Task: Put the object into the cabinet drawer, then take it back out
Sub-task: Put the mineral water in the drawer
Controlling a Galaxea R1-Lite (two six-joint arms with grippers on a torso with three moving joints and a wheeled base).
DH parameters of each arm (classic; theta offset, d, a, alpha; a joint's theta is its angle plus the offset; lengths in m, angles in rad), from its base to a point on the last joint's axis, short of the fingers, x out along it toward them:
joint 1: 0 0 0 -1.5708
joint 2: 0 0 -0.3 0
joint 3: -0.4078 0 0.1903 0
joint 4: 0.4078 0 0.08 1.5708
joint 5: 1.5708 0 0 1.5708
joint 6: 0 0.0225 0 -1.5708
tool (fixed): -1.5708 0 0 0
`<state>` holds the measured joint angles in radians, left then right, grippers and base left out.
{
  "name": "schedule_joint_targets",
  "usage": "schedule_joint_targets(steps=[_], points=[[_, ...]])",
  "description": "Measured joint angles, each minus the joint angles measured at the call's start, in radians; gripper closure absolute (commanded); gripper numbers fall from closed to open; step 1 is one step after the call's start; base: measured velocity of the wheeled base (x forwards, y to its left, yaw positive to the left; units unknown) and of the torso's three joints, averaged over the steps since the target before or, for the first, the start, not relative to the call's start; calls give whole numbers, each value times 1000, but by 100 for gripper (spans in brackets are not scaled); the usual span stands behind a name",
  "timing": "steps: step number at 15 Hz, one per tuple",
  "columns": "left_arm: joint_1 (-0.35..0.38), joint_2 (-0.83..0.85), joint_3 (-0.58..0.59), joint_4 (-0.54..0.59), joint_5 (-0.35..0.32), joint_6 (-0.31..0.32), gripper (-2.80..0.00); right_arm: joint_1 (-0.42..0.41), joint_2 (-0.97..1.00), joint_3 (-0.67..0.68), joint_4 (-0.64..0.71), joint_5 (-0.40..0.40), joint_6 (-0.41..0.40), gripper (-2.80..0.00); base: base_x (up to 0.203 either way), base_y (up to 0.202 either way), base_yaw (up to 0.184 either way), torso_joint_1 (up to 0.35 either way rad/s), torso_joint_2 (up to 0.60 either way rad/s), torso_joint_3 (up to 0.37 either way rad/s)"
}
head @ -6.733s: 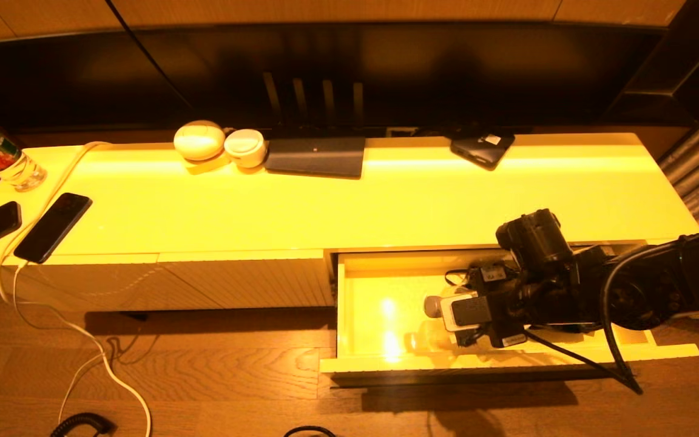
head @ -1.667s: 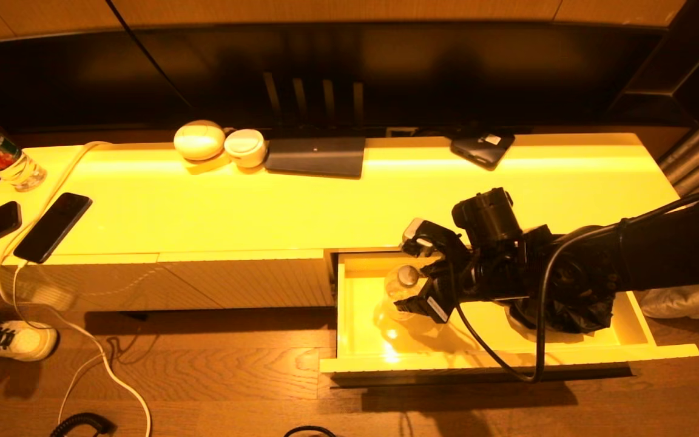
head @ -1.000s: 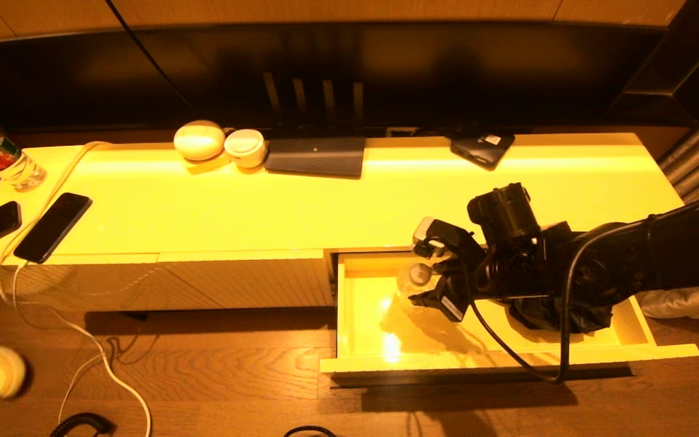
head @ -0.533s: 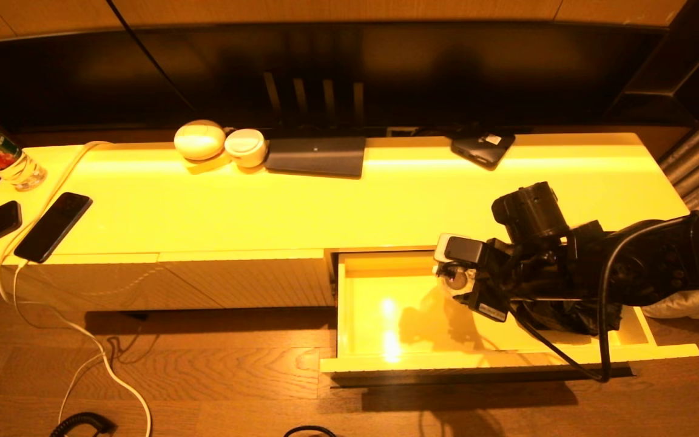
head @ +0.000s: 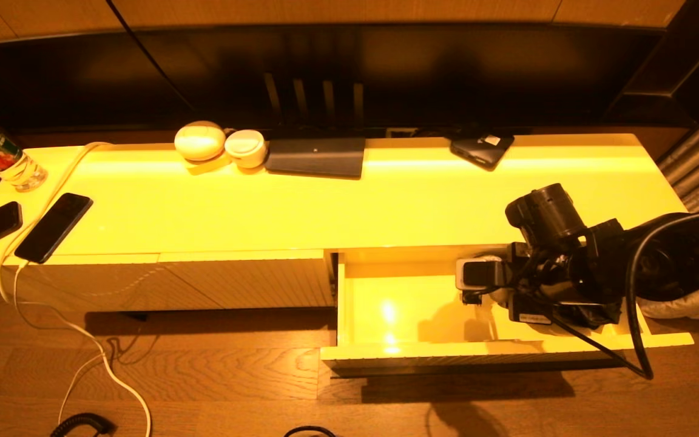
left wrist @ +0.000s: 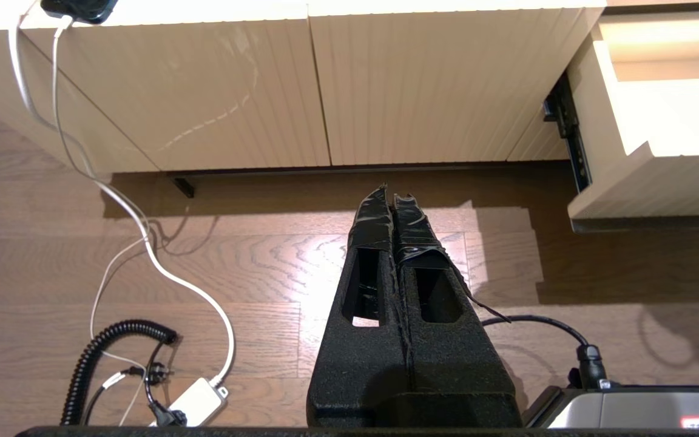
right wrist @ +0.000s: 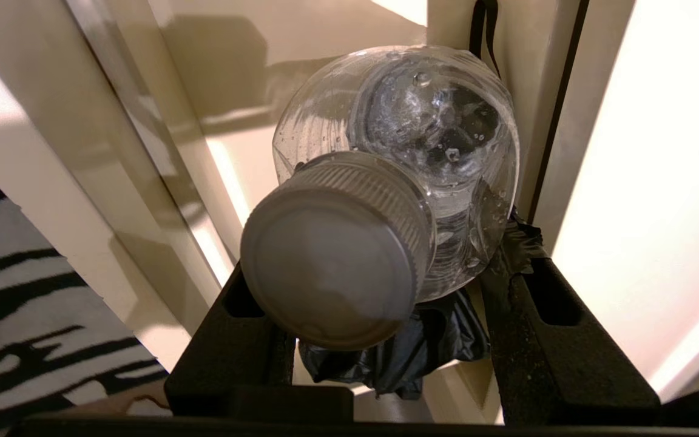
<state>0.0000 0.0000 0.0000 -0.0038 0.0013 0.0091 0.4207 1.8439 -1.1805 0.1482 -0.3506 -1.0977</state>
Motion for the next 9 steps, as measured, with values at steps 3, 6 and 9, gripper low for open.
schedule_joint_targets(steps=[3,6,9], points=[[0,0,0,0,0,0,0,45,29,-29,10,-66,-4,0,0,0,0,0,0,0],[0,0,0,-1,0,0,0,81,57,-50,10,-76,-3,0,0,0,0,0,0,0],[0,0,0,0,0,0,0,110,88,-85,5,-69,6,0,0,0,0,0,0,0]])
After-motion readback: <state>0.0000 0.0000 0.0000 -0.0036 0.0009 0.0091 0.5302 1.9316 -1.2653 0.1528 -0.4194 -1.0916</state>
